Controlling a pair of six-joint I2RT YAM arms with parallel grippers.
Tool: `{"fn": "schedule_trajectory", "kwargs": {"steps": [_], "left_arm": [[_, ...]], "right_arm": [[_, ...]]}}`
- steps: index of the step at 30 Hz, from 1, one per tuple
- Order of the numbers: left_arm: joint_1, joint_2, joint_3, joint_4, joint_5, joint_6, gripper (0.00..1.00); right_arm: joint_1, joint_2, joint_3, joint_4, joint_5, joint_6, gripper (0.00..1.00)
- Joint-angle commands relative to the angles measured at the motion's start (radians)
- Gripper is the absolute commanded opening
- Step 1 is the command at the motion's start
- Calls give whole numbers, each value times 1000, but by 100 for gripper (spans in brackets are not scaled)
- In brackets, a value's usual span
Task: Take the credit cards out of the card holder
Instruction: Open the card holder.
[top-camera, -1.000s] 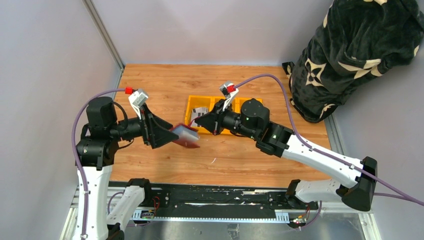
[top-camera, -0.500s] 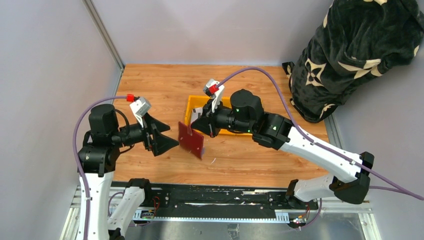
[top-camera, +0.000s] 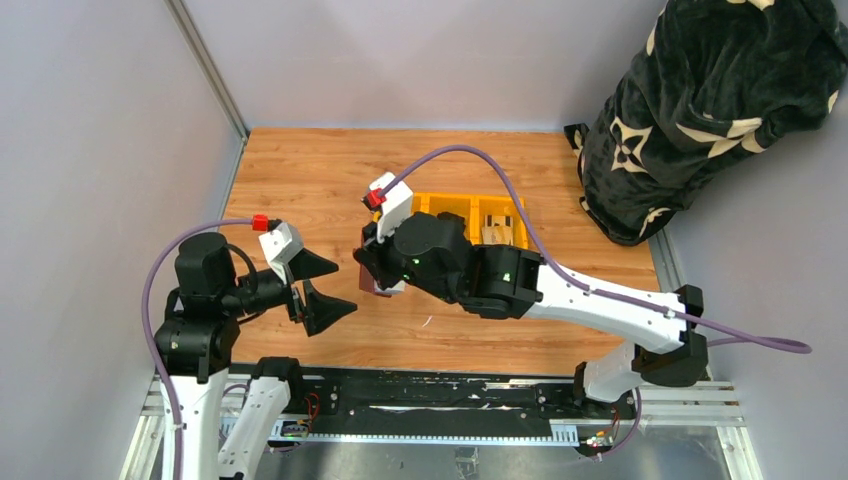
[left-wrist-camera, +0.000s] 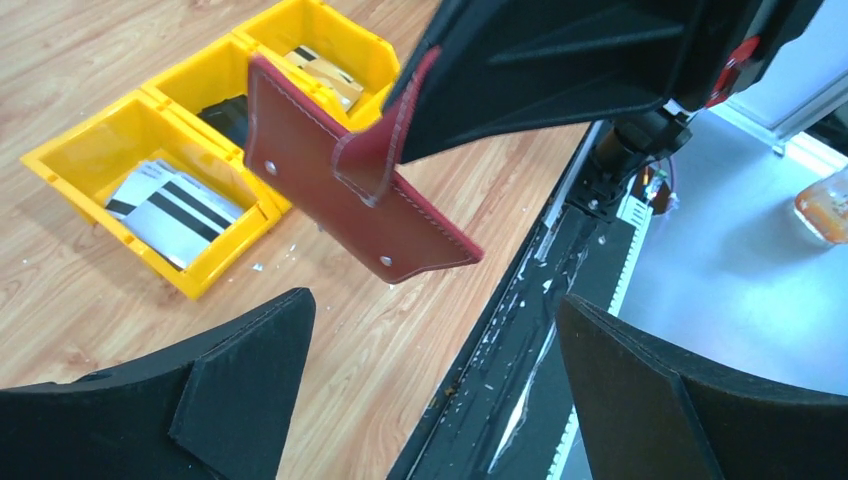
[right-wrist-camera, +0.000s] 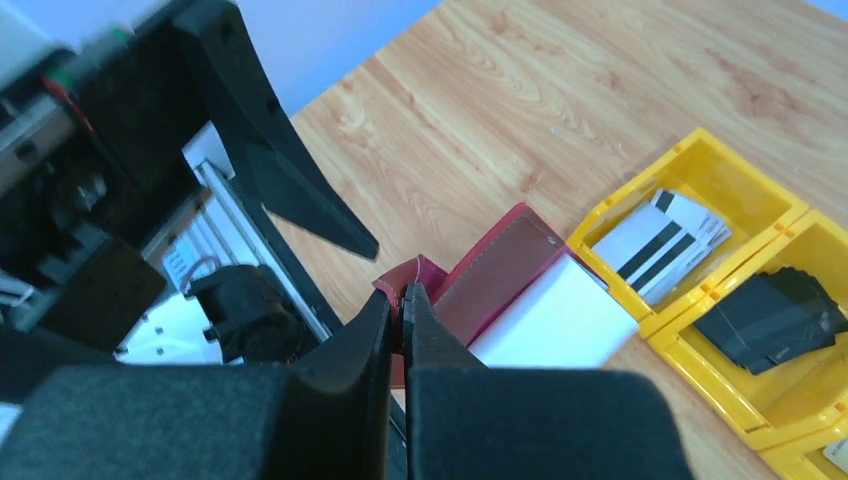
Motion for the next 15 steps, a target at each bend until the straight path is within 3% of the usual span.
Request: {"fn": "schedule_trajectory", "kwargs": {"steps": [1, 10, 12, 15], "left_arm": [[-3, -59, -26, -5, 6, 96, 100], [-2, -81, -20, 31, -41, 138, 100], [-2, -88, -35, 81, -83, 96, 93], [-3, -93, -47, 132, -129, 67, 68]], "right_arm": [[81, 47, 138, 21, 222, 27, 0], [129, 150, 274, 12, 249, -2, 0], [141, 154, 279, 24, 252, -2, 0], [155, 149, 276, 31, 262, -13, 0]]}}
